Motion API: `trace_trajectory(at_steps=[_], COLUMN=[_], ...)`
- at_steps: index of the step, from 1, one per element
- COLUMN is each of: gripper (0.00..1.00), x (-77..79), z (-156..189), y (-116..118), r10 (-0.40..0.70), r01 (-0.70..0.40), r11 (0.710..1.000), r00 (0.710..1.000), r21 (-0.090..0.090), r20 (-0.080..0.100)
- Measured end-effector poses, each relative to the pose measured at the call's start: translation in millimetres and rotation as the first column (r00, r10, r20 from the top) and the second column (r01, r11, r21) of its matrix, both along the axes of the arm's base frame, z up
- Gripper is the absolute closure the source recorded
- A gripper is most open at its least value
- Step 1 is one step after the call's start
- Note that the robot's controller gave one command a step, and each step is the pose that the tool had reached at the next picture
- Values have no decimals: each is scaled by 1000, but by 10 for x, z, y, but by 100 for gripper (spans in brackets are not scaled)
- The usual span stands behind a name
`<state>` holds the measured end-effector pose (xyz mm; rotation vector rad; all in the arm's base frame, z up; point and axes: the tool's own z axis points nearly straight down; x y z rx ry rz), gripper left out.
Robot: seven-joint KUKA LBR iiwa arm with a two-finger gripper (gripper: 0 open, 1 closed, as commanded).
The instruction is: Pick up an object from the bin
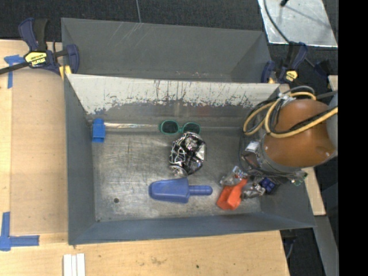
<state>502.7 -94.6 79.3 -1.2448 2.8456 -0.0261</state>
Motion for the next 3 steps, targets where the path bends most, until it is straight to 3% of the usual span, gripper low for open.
trace_trajectory(at_steps=[1,2,3], gripper=[100,100,100], x=[0,-22,-91], z=[0,23,173], y=[0,4,12], r10=[0,1,2], r01=[0,-1,-1], r11=[1000,1000,1000], r00=[1000,1000,999], r21=[0,1,3], r20=[0,-11,-38])
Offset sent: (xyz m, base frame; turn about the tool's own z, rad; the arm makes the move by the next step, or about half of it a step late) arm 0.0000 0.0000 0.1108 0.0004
